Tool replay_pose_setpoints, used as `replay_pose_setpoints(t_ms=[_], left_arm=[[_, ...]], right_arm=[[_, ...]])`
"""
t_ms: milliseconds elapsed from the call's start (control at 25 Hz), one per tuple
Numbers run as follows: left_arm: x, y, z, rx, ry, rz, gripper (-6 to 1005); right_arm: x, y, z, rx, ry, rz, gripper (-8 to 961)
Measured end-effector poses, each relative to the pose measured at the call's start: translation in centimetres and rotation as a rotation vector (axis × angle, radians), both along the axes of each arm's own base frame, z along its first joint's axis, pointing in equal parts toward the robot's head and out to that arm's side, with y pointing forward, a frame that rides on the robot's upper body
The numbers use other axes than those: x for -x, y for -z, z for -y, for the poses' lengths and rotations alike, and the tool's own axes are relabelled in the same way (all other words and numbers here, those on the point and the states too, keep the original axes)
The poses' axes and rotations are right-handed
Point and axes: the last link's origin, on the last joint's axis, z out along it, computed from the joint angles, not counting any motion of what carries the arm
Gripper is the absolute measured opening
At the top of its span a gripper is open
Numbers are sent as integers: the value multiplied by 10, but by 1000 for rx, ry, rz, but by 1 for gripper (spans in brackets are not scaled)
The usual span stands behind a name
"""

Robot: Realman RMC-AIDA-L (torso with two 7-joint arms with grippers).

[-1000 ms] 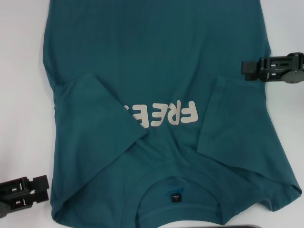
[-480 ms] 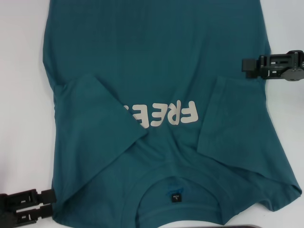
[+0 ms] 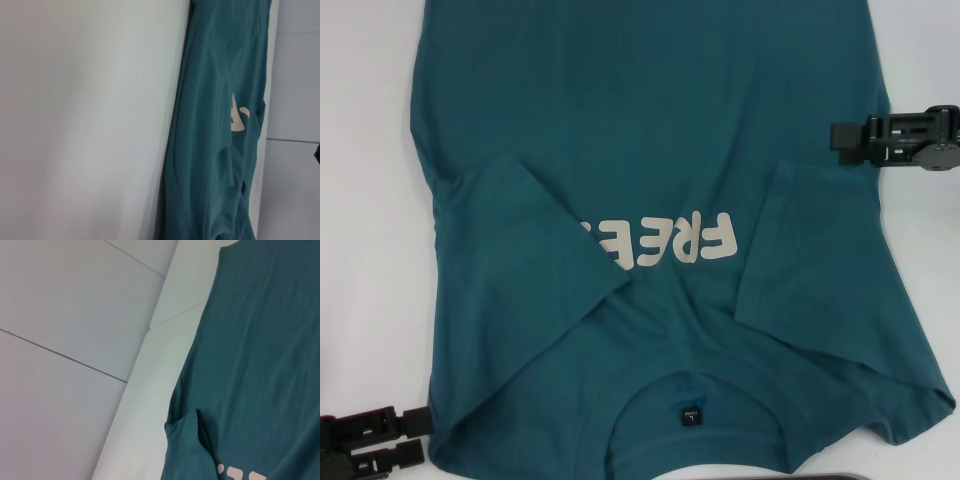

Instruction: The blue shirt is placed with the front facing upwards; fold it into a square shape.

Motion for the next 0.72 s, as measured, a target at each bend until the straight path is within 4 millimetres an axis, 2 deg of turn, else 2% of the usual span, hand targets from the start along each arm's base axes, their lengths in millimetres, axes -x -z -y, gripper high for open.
replay_pose_setpoints(t_ms=[720], left_arm=[[6, 6, 0, 33, -17, -49, 719]], right_arm=[[1, 0, -1, 3, 6, -3, 651]])
